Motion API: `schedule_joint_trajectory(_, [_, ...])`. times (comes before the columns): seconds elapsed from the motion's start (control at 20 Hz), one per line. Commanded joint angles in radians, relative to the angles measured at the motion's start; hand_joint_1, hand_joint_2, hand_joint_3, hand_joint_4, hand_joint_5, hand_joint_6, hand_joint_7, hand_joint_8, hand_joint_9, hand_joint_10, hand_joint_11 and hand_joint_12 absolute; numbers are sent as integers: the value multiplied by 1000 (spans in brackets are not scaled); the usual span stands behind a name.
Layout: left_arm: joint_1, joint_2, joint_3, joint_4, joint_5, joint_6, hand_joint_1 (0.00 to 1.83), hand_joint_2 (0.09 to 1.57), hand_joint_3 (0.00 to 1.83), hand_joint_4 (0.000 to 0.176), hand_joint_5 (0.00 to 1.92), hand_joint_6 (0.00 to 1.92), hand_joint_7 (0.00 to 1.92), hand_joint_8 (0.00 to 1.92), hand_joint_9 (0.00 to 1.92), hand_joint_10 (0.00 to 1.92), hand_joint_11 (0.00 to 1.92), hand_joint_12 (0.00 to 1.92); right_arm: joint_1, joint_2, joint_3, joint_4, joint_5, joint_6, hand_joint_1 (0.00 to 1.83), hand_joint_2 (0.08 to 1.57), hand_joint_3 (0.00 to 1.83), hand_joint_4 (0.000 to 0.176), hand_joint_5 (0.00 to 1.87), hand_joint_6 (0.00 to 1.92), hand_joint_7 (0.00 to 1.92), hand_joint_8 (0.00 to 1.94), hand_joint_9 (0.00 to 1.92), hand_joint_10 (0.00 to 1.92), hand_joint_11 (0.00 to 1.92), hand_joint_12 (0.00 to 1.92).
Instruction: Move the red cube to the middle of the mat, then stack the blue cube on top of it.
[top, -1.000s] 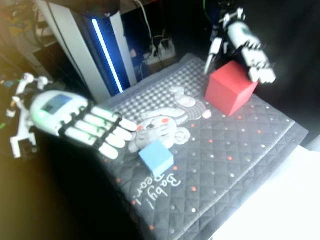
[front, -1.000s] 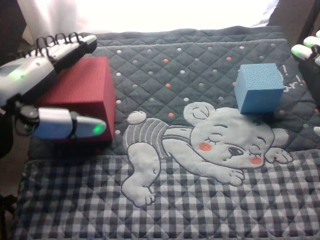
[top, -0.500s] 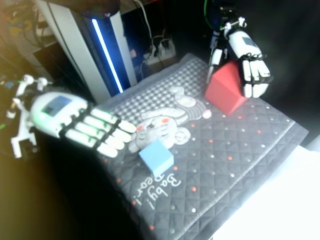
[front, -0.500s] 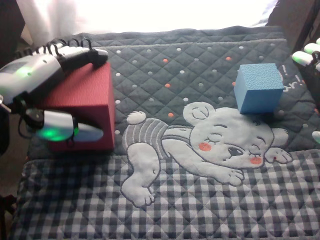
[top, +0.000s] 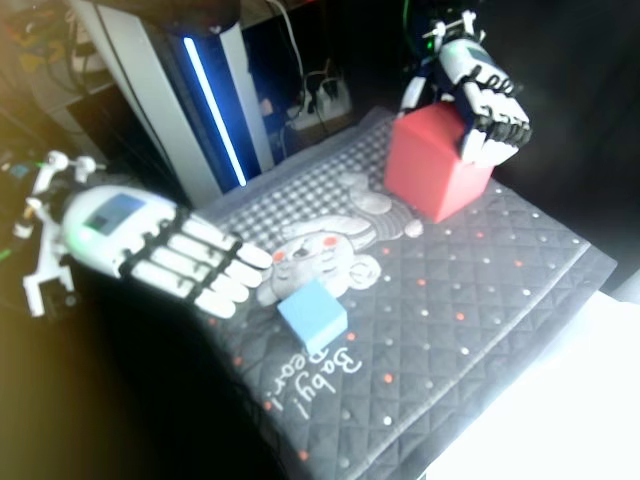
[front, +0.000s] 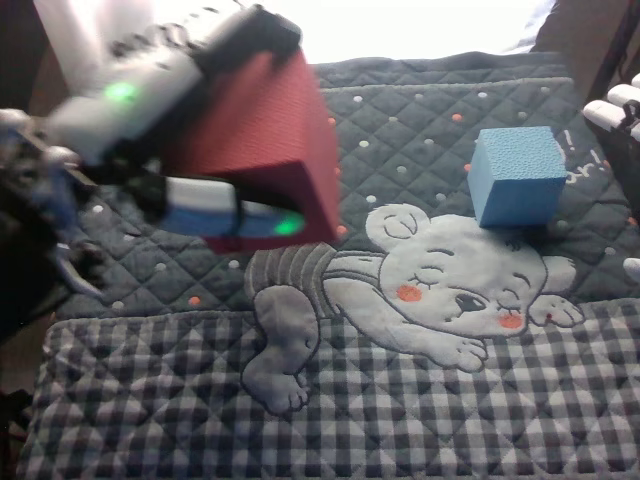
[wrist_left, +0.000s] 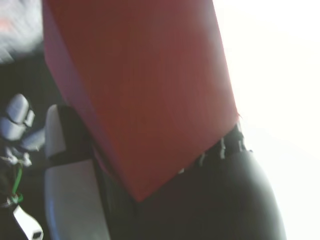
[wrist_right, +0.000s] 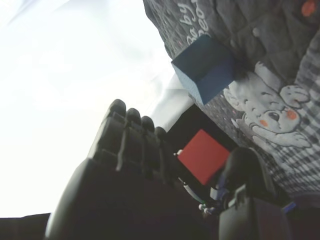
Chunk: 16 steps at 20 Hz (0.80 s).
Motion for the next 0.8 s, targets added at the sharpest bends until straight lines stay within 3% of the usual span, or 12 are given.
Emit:
schedule_joint_trajectory(0.0, [-25, -18, 13, 7, -80, -11, 1164, 1039, 0, 65, 187, 1484, 149, 1484, 0, 1793, 0, 1921, 1, 5, 2, 2, 134, 2, 413, 1253, 3, 0, 0, 0, 0, 0, 0, 0, 0, 0])
schedule_joint_trajectory(0.05, [-36, -39, 26, 7, -47, -13, 1147, 1044, 0, 33, 214, 1433, 149, 1489, 14, 1777, 0, 1921, 1, 5, 1, 3, 136, 2, 400, 1250, 2, 0, 0, 0, 0, 0, 0, 0, 0, 0])
schedule_joint_trajectory(0.1, [-46, -62, 42, 7, -14, -14, 1127, 1034, 0, 29, 236, 1443, 140, 1550, 38, 1801, 0, 1921, 1, 5, 1, 3, 137, 4, 412, 1258, 4, 0, 0, 0, 0, 0, 0, 0, 0, 0])
schedule_joint_trajectory(0.2, [-56, -98, 70, 5, 40, -29, 1111, 991, 0, 0, 280, 1339, 143, 1514, 38, 1768, 0, 1921, 0, 5, 1, 3, 138, 4, 378, 1267, 7, 0, 0, 0, 0, 0, 0, 0, 5, 2])
schedule_joint_trajectory(0.25, [-62, -115, 84, 8, 68, -38, 1109, 971, 0, 0, 278, 1271, 114, 1525, 13, 1804, 0, 1921, -2, 5, 0, 3, 138, 5, 366, 1269, 7, 0, 0, 0, 0, 0, 0, 0, 12, 6])
schedule_joint_trajectory(0.3, [-69, -135, 99, 11, 105, -38, 999, 992, 0, 0, 145, 983, 37, 1180, 2, 1464, 0, 1787, -4, 5, 0, 5, 138, 7, 379, 1270, 6, 0, 0, 0, 0, 0, 0, 0, 2, 1])
schedule_joint_trajectory(0.35, [-70, -146, 107, 11, 122, -39, 928, 997, 1, 29, 93, 636, 45, 689, 0, 989, 0, 1480, -4, 5, 0, 6, 138, 8, 376, 1268, 4, 0, 0, 0, 0, 0, 0, 0, 2, 1])
schedule_joint_trajectory(0.4, [-69, -154, 113, 12, 134, -44, 791, 989, 0, 79, 18, 204, 8, 137, 0, 248, 0, 877, -4, 5, 0, 6, 139, 8, 360, 1272, 5, 0, 0, 0, 0, 0, 0, 0, 17, 8])
schedule_joint_trajectory(0.45, [-68, -154, 114, 12, 137, -48, 741, 972, 0, 110, 3, 40, 1, 27, 0, 49, 0, 285, -4, 5, 0, 6, 139, 9, 361, 1273, 5, 0, 0, 0, 0, 0, 0, 0, 6, 5])
schedule_joint_trajectory(0.5, [-63, -155, 114, 18, 137, -60, 645, 930, 0, 119, 0, 7, 0, 5, 0, 9, 0, 56, -4, 5, 0, 6, 140, 12, 380, 1273, 3, 0, 0, 0, 0, 0, 0, 0, 3, 5])
schedule_joint_trajectory(0.6, [-61, -154, 111, 22, 127, -63, 575, 891, 0, 171, 0, 0, 0, 0, 0, 0, 0, 1, -5, 5, 1, 6, 141, 22, 385, 1271, 2, 0, 0, 0, 0, 0, 0, 0, 0, 3])
schedule_joint_trajectory(0.75, [-49, -137, 92, 27, 82, -72, 709, 802, 0, 176, 0, 0, 0, 0, 0, 0, 0, 0, -4, 5, 8, 6, 141, 33, 492, 1238, 0, 0, 0, 0, 0, 0, 0, 0, 25, 15])
